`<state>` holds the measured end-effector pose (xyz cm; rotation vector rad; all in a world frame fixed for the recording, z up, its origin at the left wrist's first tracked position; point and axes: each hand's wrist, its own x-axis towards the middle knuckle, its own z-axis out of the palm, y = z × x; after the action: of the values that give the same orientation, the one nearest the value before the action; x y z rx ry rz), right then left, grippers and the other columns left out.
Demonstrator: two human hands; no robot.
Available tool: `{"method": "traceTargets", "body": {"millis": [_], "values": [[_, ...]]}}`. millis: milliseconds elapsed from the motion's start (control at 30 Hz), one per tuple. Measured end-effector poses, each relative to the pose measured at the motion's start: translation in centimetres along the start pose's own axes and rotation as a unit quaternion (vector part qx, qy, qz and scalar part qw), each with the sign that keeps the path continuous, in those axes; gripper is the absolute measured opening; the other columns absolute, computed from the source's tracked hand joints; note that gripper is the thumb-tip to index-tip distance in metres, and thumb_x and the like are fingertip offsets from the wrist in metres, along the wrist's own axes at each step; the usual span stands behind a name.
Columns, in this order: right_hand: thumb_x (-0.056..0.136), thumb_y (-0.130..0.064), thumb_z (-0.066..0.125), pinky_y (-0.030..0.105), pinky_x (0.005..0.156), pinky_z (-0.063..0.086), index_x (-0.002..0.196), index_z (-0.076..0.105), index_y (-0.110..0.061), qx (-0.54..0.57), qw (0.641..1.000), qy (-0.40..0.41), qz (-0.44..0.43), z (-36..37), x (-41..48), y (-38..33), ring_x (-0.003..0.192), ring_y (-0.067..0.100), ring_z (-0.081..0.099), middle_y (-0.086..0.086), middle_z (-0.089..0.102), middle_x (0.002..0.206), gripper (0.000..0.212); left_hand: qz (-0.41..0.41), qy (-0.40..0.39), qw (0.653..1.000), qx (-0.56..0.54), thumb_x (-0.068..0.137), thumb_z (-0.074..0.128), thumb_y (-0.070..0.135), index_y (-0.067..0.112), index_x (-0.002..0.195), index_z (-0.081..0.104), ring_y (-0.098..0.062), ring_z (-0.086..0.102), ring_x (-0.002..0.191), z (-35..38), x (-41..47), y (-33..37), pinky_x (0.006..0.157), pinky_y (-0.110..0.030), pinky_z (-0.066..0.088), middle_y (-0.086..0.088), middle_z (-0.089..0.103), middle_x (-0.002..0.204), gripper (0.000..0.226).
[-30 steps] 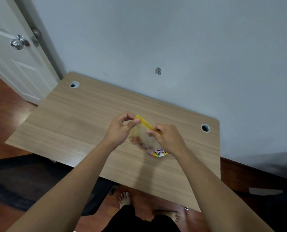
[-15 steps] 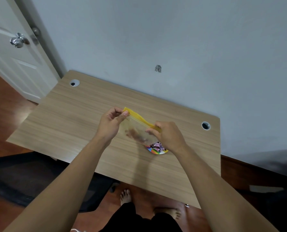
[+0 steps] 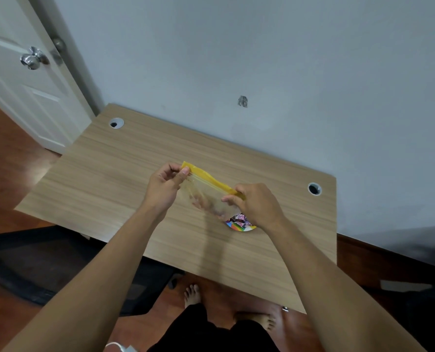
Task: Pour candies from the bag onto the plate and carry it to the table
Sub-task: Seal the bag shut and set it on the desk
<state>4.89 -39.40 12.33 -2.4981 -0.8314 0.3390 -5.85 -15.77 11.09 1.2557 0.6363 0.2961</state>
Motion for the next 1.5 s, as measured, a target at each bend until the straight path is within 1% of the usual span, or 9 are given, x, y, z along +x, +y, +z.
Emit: {"method": "traceTargets", "body": {"millis": [333,500,667,833,1000,1100,1267,1367,1500], "values": [[0.092,-0.062,0.074,0.038,0.058,0.040,0.064,0.067,-0.026,0.033,0.999,-0.010,0.007,-0.5,-1.1,0.9,0.059,0.014,0.054,-0.005,0.058,0.055,0.046,-0.021,0.000,1.000,-0.004,0.104,0.069,0.019,0.026,0.082,0.064,-0.005,0.066,0.081,-1.5,0.0,0.7,0.091,-0.038,0.049,0.015,0.074,0.077,0.024],[0.088,-0.059,0.080,0.038,0.057,0.040,0.073,0.079,-0.024,0.104,0.994,-0.001,0.023,-0.7,-1.1,0.6,0.056,0.011,0.051,-0.007,0.062,0.055,0.038,-0.029,-0.012,0.999,-0.011,0.105,0.069,0.021,0.025,0.086,0.068,-0.012,0.070,0.086,-1.9,-0.2,0.9,0.095,-0.044,0.049,0.009,0.076,0.084,0.019],[0.088,-0.042,0.087,0.020,0.055,0.034,0.089,0.088,-0.016,0.237,0.970,0.038,0.041,-1.4,-1.0,0.0,0.055,0.003,0.046,-0.002,0.067,0.061,0.026,-0.032,-0.058,0.997,0.032,0.089,0.081,0.036,0.031,0.087,0.069,-0.016,0.079,0.084,-2.7,-0.6,1.6,0.088,-0.039,0.053,0.001,0.079,0.093,0.013],[0.093,-0.038,0.084,0.015,0.066,0.047,0.099,0.089,-0.023,0.284,0.957,0.038,0.055,-1.8,-0.7,-0.5,0.065,-0.001,0.066,-0.015,0.078,0.072,0.017,-0.018,-0.096,0.993,0.064,0.090,0.083,0.015,0.013,0.136,0.065,-0.021,0.077,0.076,-3.2,-0.4,1.9,0.077,-0.031,0.064,-0.006,0.072,0.105,0.049],[0.095,-0.037,0.082,0.033,0.068,0.047,0.096,0.090,-0.025,0.210,0.977,0.011,0.031,-1.2,-1.1,-0.9,0.076,0.021,0.069,0.001,0.083,0.083,0.014,0.048,-0.102,0.978,0.175,0.077,0.091,0.019,0.015,0.127,0.076,-0.014,0.072,0.097,-3.3,0.5,3.0,0.096,-0.037,0.057,-0.002,0.077,0.113,0.052],[0.095,-0.035,0.082,0.028,0.062,0.039,0.095,0.090,-0.023,0.189,0.982,0.018,0.012,-0.8,-1.0,-1.0,0.065,0.012,0.055,0.000,0.076,0.074,0.015,0.139,-0.112,0.931,0.318,0.070,0.099,0.030,0.029,0.114,0.083,-0.005,0.066,0.119,-2.7,0.4,3.4,0.104,-0.027,0.050,0.008,0.075,0.123,0.046],[0.095,-0.038,0.082,0.024,0.062,0.038,0.094,0.088,-0.030,0.186,0.982,0.008,-0.007,-0.4,-0.6,-1.6,0.066,0.010,0.054,-0.012,0.067,0.067,0.010,0.225,-0.212,0.857,0.413,0.075,0.089,0.056,0.031,0.109,0.085,-0.008,0.069,0.114,-0.3,0.3,2.4,0.108,-0.043,0.051,0.011,0.080,0.110,0.042],[0.095,-0.042,0.081,0.029,0.059,0.038,0.094,0.087,-0.029,0.191,0.982,0.007,-0.004,-0.6,-0.5,-1.8,0.060,0.007,0.047,0.002,0.069,0.069,0.015,0.206,-0.180,0.858,0.435,0.078,0.066,0.084,0.040,0.104,0.084,-0.005,0.066,0.127,0.5,0.7,0.9,0.111,-0.055,0.047,0.018,0.082,0.108,0.054],[0.095,-0.045,0.079,0.032,0.060,0.039,0.093,0.087,-0.029,0.198,0.980,0.022,0.009,-0.6,-0.5,-1.9,0.060,0.012,0.049,0.008,0.074,0.075,0.019,0.200,-0.157,0.877,0.408,0.080,0.064,0.086,0.048,0.099,0.081,0.007,0.055,0.141,0.8,1.2,-0.2,0.119,-0.076,0.027,0.028,0.079,0.109,0.045]]}}
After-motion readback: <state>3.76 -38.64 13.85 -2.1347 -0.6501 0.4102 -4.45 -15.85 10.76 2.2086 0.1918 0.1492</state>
